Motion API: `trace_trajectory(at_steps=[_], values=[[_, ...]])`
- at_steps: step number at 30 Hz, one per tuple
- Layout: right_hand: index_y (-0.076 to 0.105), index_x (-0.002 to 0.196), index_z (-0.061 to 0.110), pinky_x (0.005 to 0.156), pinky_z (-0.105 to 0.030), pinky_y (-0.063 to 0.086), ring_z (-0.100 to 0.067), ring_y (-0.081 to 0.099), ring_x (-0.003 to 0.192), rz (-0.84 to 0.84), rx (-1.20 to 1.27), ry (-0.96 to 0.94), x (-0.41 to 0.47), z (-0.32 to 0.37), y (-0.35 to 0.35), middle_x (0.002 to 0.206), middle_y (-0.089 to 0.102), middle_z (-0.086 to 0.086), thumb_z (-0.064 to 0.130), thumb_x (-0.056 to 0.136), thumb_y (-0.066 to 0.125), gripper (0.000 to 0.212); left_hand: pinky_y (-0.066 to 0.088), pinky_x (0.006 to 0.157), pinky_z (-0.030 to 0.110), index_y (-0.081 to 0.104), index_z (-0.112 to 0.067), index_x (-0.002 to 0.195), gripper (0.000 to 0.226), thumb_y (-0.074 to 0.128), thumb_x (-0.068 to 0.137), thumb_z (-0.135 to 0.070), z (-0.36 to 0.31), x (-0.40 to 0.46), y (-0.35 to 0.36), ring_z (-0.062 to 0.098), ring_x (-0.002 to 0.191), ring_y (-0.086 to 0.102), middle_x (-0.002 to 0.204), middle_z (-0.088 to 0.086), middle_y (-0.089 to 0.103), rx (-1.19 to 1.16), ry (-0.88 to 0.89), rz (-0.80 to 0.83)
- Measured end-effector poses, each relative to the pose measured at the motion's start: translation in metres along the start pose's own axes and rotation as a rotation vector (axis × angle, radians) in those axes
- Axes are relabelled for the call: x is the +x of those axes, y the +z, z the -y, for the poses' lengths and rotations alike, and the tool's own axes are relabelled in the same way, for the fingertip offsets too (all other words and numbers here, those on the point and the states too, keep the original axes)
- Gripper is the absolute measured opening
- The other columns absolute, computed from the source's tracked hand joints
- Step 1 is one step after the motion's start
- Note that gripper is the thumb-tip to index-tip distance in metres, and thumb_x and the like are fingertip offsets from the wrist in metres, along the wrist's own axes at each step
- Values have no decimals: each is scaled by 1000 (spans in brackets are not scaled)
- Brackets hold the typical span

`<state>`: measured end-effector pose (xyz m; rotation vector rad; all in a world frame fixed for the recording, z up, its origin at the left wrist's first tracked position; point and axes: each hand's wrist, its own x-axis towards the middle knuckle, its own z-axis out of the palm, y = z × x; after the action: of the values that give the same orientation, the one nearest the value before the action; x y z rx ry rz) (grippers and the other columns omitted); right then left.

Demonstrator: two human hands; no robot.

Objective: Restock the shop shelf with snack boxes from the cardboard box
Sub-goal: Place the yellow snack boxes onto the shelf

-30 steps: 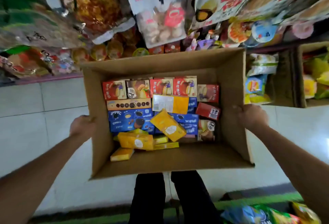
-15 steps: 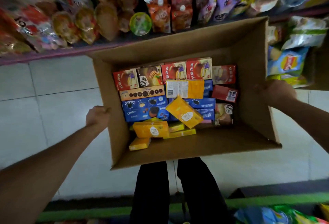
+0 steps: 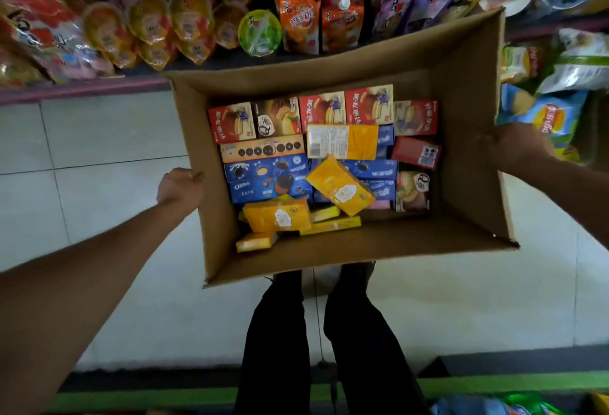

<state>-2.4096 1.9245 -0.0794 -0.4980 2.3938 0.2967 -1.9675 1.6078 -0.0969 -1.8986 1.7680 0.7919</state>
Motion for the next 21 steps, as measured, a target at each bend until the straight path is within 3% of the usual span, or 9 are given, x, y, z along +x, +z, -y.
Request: trace_trajectory(at_steps=[6,9,11,13,14,16,19,21], values=[[59,119,-9,95,-51,47,-51,54,116,-15,167,109,-11,-3,27,123,56,-37,10,95,53,31,38,51,25,56,-16,68,29,45,91,-29,-19,22,3,21,64,57,81,12,65,53,50,44],[58,120,-9,100,-50,44,-48,50,118,45,256,107,-25,4,32,128,51,-35,4,93,51,31,43,64,30,55,-10,80,25,40,93,-25,-22,17,3,32,80,60,91,17,64,85,71,-30],[61,116,-5,99,-48,40,-47,47,115,-27,224,23,-40,16,40,126,51,-33,5,90,52,29,47,71,36,56,-4,95,20,41,94,-18,-22,10,3,36,92,60,104,20,62,26,68,-162],[63,112,0,95,-46,42,-44,48,110,-12,146,-100,-53,32,53,124,52,-27,8,89,53,26,50,77,43,58,-1,104,21,44,93,-11,-22,-1,8,36,101,58,110,20,58,44,208,-262],[62,114,3,93,-43,45,-42,51,109,60,164,-122,-59,41,60,125,52,-23,11,90,55,27,50,75,42,59,-4,104,19,46,92,-11,-23,-7,14,34,100,58,109,18,58,106,336,-223],[62,118,10,86,-36,48,-33,57,106,227,248,-145,-67,60,80,126,55,-17,15,90,59,29,47,70,34,59,-14,104,13,52,93,-17,-26,-17,33,27,94,60,105,11,63,237,520,27],[60,119,13,85,-36,45,-31,57,105,386,269,-181,-77,89,111,124,60,-16,20,92,55,29,45,74,29,56,-23,122,35,63,88,-32,-24,-23,67,18,100,56,123,3,58,462,462,469],[54,131,16,90,-38,46,-32,57,108,441,304,-169,-78,105,132,131,56,-15,25,92,55,39,46,77,30,51,-22,134,55,66,84,-37,-16,-21,88,21,108,55,132,5,52,623,424,591]])
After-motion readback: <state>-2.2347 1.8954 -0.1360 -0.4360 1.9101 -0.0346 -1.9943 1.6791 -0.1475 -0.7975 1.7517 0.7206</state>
